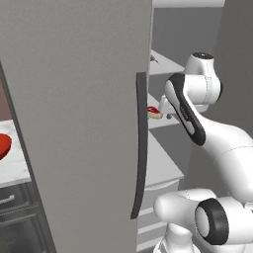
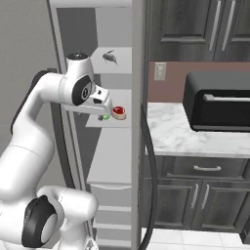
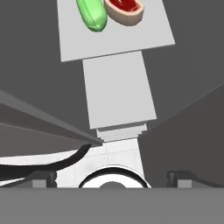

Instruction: Take the fish, corn, and steak from the freezer and place them in the bowl on the counter.

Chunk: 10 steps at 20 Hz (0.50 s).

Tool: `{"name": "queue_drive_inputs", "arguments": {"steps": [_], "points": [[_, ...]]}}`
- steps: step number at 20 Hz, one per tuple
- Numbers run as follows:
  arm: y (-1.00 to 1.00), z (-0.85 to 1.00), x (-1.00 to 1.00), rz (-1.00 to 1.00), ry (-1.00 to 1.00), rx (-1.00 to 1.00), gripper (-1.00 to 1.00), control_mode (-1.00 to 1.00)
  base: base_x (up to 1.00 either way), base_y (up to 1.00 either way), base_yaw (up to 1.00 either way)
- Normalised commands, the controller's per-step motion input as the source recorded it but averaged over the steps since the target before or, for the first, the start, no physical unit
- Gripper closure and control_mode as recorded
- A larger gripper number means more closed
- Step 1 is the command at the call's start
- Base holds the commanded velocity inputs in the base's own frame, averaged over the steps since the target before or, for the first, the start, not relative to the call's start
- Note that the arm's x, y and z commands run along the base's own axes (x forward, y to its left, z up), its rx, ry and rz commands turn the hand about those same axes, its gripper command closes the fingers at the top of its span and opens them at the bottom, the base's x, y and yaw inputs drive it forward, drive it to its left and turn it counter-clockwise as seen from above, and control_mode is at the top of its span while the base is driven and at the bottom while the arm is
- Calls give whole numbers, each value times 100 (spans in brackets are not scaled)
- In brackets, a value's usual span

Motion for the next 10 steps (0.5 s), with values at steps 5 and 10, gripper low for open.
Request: {"name": "queue_drive_inputs", "arguments": {"steps": [5,10], "points": [[-6,0,21,3,0,0,-100,-100,0,0,0],[-12,-23,50,10,0,-1,-100,-100,0,0,0]]}}
